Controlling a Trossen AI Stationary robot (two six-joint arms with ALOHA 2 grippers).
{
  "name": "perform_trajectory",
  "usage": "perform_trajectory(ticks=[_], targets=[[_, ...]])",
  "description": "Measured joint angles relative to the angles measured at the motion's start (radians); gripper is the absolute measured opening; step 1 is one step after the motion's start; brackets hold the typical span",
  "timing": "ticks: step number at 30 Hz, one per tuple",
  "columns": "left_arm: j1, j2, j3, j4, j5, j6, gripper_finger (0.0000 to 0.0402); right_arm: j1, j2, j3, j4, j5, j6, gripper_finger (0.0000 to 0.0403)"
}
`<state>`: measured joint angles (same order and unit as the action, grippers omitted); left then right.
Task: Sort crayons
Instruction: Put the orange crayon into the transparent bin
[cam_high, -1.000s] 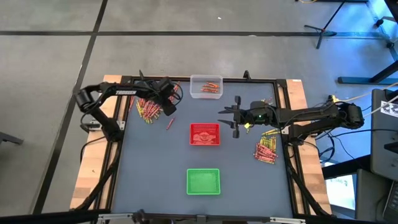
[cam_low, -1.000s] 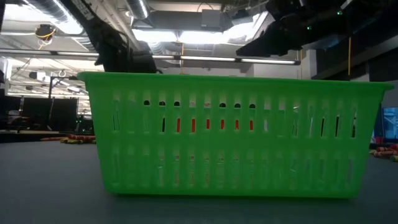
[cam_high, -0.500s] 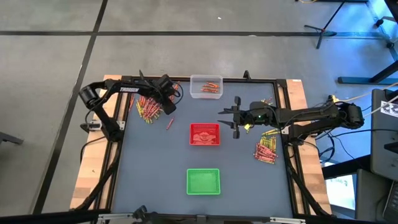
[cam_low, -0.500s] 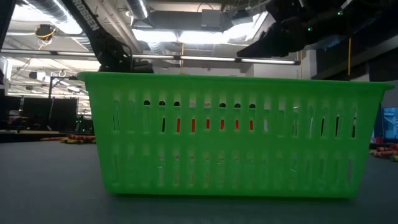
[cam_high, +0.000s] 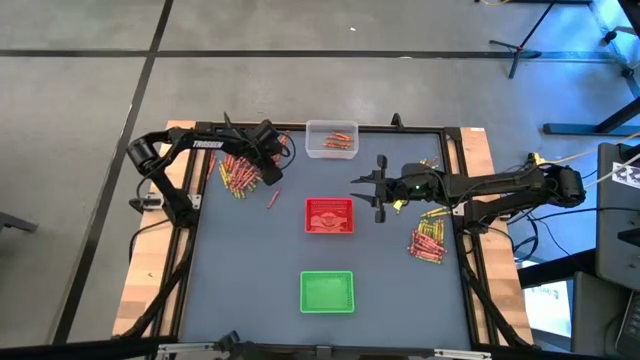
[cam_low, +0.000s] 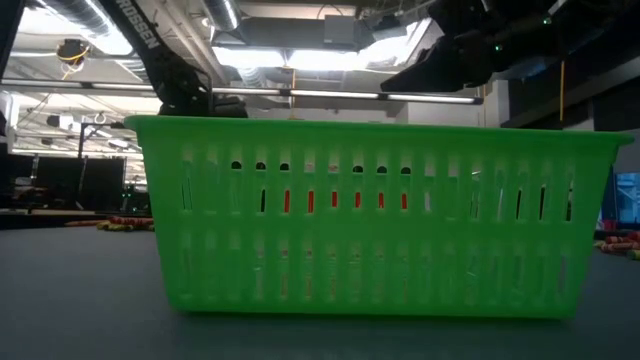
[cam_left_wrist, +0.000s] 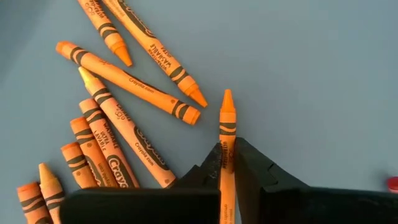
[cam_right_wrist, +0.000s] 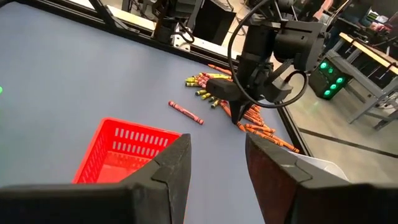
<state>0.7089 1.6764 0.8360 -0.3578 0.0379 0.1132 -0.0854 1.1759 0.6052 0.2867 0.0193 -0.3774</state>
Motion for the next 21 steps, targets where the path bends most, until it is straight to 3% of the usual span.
perform_trajectory(ticks=[12, 21], targets=[[-0.094, -0.065, 0.020, -0.004, -0.067, 0.013, 0.0007, 0.000, 0.000, 0.000, 0.017, 0.000, -0.028, 0.0151], [-0.146, -0.133, 0.189, 0.073, -0.072, 0.032, 0.0008, 0.000, 0.000, 0.000, 0.008, 0.000, -0.023, 0.0151]])
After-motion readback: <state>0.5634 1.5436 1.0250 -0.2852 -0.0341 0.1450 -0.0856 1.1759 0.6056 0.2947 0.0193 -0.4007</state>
